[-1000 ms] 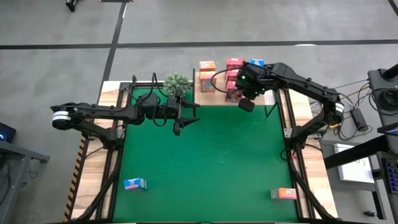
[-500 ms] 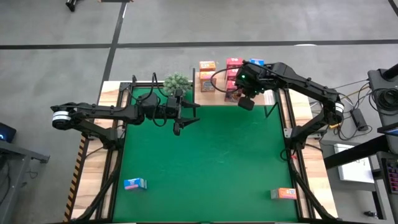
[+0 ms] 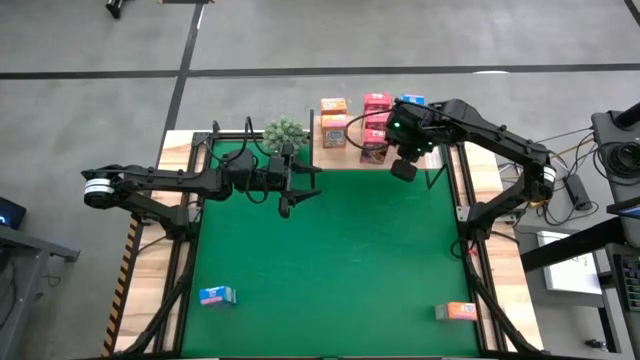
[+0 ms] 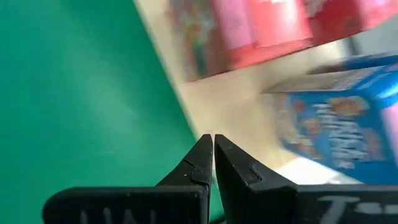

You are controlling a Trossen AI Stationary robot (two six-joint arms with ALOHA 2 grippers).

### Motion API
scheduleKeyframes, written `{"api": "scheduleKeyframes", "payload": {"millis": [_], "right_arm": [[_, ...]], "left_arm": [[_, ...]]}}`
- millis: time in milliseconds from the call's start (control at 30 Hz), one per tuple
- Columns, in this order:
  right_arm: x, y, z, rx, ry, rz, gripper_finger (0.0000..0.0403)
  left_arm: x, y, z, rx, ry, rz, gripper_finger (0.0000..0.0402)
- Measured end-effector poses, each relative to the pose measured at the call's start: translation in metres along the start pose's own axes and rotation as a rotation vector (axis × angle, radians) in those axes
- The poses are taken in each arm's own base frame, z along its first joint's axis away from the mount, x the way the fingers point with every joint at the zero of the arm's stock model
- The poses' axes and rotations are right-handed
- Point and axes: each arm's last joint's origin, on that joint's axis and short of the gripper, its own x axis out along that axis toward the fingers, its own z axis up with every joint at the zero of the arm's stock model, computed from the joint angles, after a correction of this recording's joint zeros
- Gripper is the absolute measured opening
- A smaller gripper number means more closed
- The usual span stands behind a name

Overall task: Stack cereal on shelf
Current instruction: Put the red cereal box on the shelf aligned with the other red cereal box

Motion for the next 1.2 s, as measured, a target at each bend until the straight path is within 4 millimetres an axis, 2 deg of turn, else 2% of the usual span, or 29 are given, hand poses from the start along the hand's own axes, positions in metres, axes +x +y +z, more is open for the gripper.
{"api": "scheduleKeyframes", "payload": {"millis": [133,333,633,1000,1200], "right_arm": [[-0.008,0.006,-0.002,0.002,-0.107,0.097,0.0009],[-0.006,0.01,0.001,-0.028,-0.301,0.088,0.0009],[0.018,0.008,-0.001,-0.042,-0.247,-0.026,0.0009],[0.018,0.007,-0.002,-0.035,-0.233,-0.072,0.0009],[0.017,0.009,-0.004,-0.021,-0.239,-0.01,0.0009]], "left_arm": [[0.0,0.0,0.0,0.0,0.0,0.0,0.0256],[0.0,0.0,-0.001,-0.002,0.009,0.001,0.0256],[0.0,0.0,-0.001,0.004,0.011,0.001,0.0256],[0.0,0.0,-0.002,0.003,0.016,0.001,0.0256],[0.0,0.0,-0.003,0.001,0.029,0.001,0.0256]]}}
